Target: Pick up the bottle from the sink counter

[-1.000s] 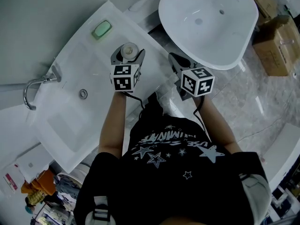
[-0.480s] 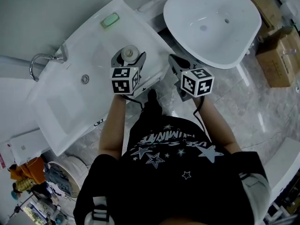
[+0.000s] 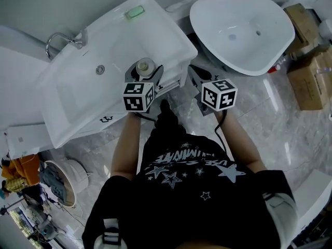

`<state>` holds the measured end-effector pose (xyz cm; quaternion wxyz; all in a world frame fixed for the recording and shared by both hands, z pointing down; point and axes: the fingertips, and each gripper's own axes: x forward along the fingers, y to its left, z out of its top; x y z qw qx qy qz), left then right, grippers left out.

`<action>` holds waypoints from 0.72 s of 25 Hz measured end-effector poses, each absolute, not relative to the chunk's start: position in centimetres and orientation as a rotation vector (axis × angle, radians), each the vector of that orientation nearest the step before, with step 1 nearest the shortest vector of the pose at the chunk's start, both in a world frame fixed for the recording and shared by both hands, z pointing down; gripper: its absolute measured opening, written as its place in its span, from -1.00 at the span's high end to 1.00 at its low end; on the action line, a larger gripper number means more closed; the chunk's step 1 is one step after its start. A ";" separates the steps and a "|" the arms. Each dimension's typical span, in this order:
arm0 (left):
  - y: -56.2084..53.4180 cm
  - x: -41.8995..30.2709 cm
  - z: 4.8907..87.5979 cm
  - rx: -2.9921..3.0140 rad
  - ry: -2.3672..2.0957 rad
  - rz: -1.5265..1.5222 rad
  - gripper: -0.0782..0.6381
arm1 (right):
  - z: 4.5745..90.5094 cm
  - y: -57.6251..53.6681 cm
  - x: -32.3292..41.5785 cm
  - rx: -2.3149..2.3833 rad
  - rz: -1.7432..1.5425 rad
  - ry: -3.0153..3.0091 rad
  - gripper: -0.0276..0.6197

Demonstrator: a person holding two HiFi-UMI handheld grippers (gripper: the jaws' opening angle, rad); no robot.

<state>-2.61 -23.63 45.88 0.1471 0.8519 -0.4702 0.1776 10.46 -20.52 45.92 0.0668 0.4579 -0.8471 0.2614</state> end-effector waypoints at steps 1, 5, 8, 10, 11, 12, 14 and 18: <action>-22.8 -2.8 45.8 2.441 -1.362 0.503 -0.18 | 45.8 -19.9 10.5 1.378 0.789 -2.556 0.90; -20.0 -3.7 45.3 2.417 -1.398 0.487 -0.18 | 45.4 -18.1 10.4 1.365 0.803 -2.572 0.90; -18.6 -4.4 45.0 2.407 -1.417 0.477 -0.18 | 45.5 -17.2 10.0 1.356 0.804 -2.580 0.90; -17.8 -4.9 44.8 2.405 -1.426 0.473 -0.18 | 45.5 -16.7 9.5 1.343 0.795 -2.584 0.90; -17.4 -5.1 44.8 2.404 -1.430 0.475 -0.18 | 45.4 -16.5 9.2 1.332 0.788 -2.586 0.90; -17.0 -5.4 44.8 2.402 -1.434 0.479 -0.18 | 45.4 -16.2 8.9 1.322 0.781 -2.589 0.90; -16.1 -5.9 44.8 2.396 -1.442 0.480 -0.18 | 45.3 -15.6 8.4 1.309 0.774 -2.595 0.90; -14.4 -7.1 45.0 2.385 -1.450 0.461 -0.18 | 45.4 -14.3 7.5 1.307 0.770 -2.593 0.90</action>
